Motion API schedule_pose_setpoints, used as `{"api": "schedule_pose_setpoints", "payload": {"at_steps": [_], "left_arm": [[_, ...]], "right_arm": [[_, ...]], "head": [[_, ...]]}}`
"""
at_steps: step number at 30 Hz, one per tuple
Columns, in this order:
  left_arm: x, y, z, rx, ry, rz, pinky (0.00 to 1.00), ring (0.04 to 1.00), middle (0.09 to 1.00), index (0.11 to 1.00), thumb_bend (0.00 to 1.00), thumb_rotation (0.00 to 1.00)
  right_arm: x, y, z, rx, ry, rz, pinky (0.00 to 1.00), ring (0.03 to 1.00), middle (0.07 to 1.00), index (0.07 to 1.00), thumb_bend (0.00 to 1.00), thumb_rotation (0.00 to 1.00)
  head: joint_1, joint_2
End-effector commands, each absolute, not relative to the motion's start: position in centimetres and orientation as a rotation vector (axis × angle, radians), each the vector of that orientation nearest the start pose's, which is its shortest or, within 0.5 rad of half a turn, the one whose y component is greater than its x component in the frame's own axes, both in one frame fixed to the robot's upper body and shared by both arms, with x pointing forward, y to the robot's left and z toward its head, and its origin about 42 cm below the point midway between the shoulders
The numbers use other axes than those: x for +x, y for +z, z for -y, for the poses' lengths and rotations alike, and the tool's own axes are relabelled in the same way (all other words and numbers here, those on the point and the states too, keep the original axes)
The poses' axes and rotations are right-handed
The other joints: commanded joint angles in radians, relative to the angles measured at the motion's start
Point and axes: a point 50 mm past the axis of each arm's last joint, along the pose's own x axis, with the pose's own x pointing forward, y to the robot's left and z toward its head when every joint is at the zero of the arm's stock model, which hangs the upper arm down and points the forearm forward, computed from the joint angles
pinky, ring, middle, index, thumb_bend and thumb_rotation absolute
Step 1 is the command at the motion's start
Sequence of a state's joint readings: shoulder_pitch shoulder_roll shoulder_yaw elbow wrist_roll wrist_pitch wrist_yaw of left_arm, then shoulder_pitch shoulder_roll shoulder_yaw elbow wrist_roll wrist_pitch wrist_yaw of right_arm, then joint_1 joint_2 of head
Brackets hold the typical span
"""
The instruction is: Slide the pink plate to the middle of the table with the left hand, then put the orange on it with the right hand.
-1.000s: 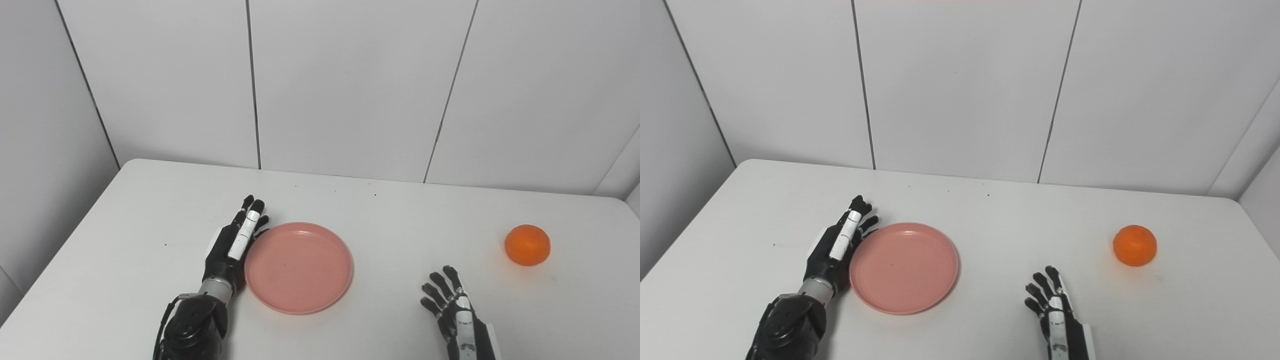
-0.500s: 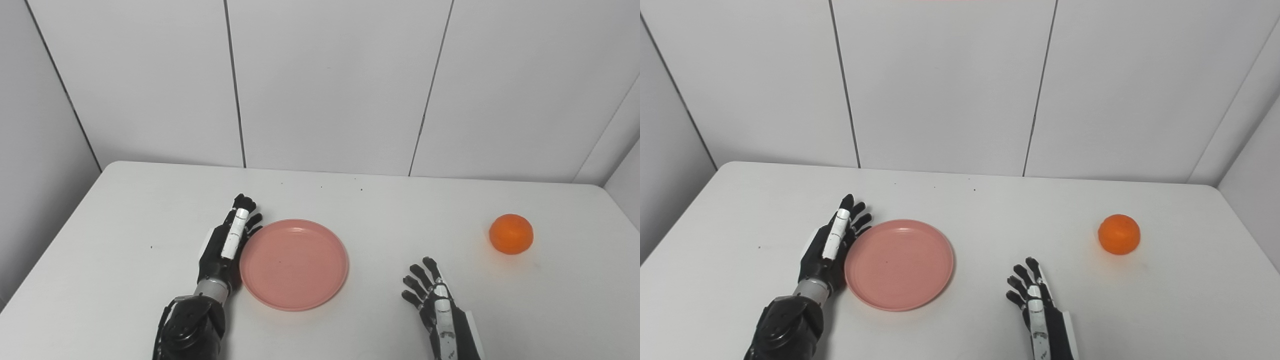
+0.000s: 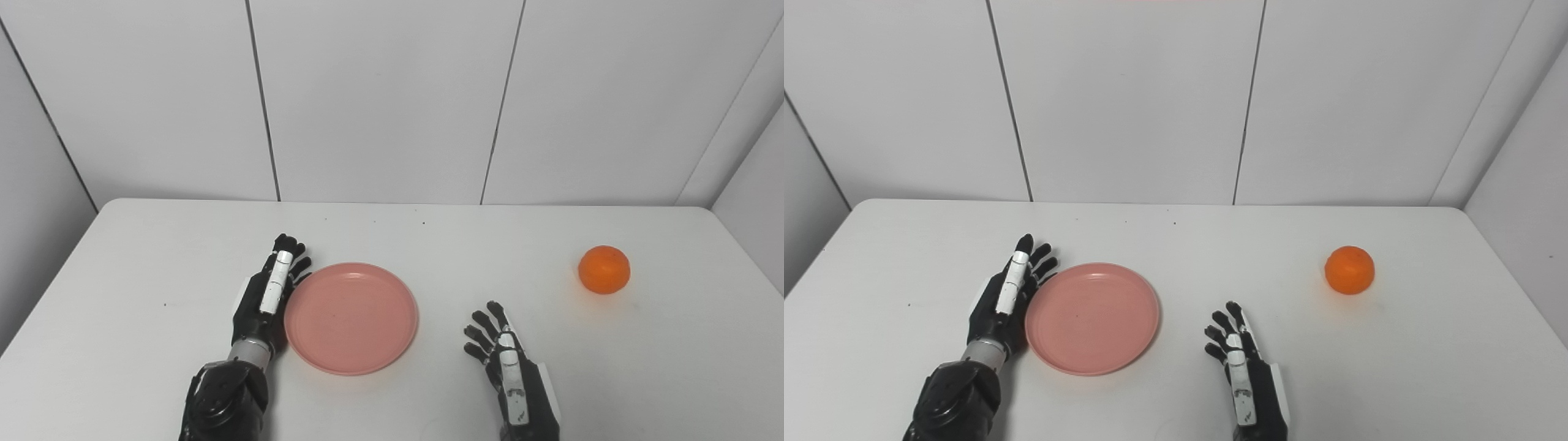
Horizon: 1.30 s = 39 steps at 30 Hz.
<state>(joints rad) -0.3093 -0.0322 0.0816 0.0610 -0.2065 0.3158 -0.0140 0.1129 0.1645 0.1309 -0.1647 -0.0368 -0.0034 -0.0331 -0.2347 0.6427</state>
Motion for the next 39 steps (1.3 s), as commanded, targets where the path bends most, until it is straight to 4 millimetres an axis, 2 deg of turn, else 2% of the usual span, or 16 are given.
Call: {"api": "schedule_pose_setpoints", "payload": {"at_steps": [1,4,8,20,27,30,34,39], "left_arm": [[38.9,17.5,-17.4,-0.257,-0.129,-0.028,0.91,0.931,0.953,1.0,0.84,0.76],[39.1,17.8,-17.2,-0.231,-0.132,-0.024,0.87,0.914,0.939,1.0,0.82,0.78],[39.3,18.2,-16.7,-0.238,-0.128,-0.024,0.87,0.899,0.908,0.999,0.83,0.78],[39.7,18.8,-14.9,-0.258,-0.172,-0.027,0.83,0.885,0.926,0.999,0.88,0.76],[39.6,18.9,-14.5,-0.267,-0.186,-0.031,0.84,0.887,0.924,1.0,0.9,0.76],[39.6,18.9,-14.3,-0.27,-0.192,-0.032,0.86,0.894,0.925,1.0,0.87,0.77],[39.5,18.9,-14.1,-0.275,-0.203,-0.033,0.88,0.902,0.913,1.0,0.84,0.77],[39.4,18.6,-14.1,-0.273,-0.206,-0.039,0.89,0.913,0.924,1.0,0.82,0.79]], "right_arm": [[25.3,12.5,12.6,0.154,0.053,0.067,0.83,0.849,0.891,0.942,0.73,1.0],[25.5,12.6,12.5,0.152,0.056,0.069,0.83,0.849,0.894,0.946,0.72,1.0],[25.6,12.6,12.4,0.156,0.056,0.068,0.83,0.847,0.892,0.945,0.72,1.0],[25.6,12.6,12.3,0.156,0.054,0.067,0.84,0.855,0.898,0.947,0.71,1.0],[25.4,12.6,11.9,0.159,0.05,0.072,0.83,0.846,0.895,0.945,0.7,1.0],[25.3,12.6,11.7,0.165,0.04,0.071,0.83,0.847,0.896,0.951,0.7,1.0],[25.3,12.6,11.5,0.123,0.015,0.076,0.83,0.846,0.899,0.96,0.69,1.0],[25.1,12.7,11.3,0.107,-0.019,0.071,0.86,0.861,0.886,0.945,0.66,1.0]], "head": [[-0.003,0.001],[-0.004,0.003],[-0.011,0.004],[-0.005,0.003],[-0.056,-0.007],[-0.056,-0.007],[-0.091,-0.012],[-0.083,-0.007]]}}
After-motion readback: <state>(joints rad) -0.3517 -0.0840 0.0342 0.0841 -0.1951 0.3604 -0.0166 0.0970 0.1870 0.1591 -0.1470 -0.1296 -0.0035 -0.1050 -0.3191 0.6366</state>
